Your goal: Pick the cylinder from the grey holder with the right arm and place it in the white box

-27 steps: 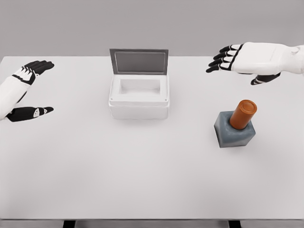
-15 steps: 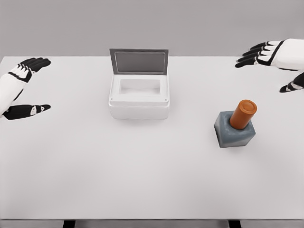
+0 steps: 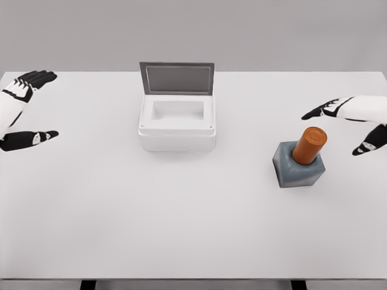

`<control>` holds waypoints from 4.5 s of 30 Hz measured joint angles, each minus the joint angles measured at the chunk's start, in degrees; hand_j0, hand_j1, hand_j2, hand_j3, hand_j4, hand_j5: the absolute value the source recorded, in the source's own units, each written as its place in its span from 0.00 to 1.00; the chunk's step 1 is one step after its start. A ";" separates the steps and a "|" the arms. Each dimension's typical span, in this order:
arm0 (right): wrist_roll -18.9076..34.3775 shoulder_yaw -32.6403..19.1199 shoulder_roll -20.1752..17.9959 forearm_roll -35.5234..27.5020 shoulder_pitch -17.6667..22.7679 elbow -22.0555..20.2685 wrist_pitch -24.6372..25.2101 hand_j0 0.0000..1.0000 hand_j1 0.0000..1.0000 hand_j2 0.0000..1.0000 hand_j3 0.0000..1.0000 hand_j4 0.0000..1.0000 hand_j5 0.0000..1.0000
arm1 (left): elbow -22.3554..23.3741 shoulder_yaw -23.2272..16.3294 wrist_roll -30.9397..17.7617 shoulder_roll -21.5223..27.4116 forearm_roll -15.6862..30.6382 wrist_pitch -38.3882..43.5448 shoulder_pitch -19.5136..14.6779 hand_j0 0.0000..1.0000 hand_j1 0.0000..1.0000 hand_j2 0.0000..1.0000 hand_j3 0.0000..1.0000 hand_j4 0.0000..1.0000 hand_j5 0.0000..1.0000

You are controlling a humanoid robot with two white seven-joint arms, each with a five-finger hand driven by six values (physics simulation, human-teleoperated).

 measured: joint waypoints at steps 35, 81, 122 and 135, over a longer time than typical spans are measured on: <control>0.01 2.21 3.96 1.85 0.17 -0.36 0.29 0.52 0.52 0.52 0.52 0.52 0.52 | 0.08 0.58 0.00 -0.30 -0.68 0.00 0.09 1.00 1.00 1.00 1.00 1.00 1.00; 0.06 -3.42 39.41 16.11 -11.52 17.82 -4.21 0.27 0.27 0.27 0.27 0.27 0.27 | 0.09 0.63 0.00 -0.25 -0.70 0.00 -0.09 1.00 1.00 1.00 1.00 1.00 1.00; 0.00 -1.66 44.10 19.26 -12.83 24.25 -4.13 0.27 0.27 0.27 0.27 0.27 0.27 | 0.17 0.64 0.00 -0.21 -0.68 0.01 0.00 1.00 1.00 1.00 1.00 1.00 1.00; 0.00 -1.66 44.25 19.35 -13.10 25.11 -4.12 0.27 0.27 0.27 0.27 0.27 0.27 | 0.98 -0.82 0.07 1.31 2.59 0.01 0.00 1.00 1.00 1.00 1.00 1.00 1.00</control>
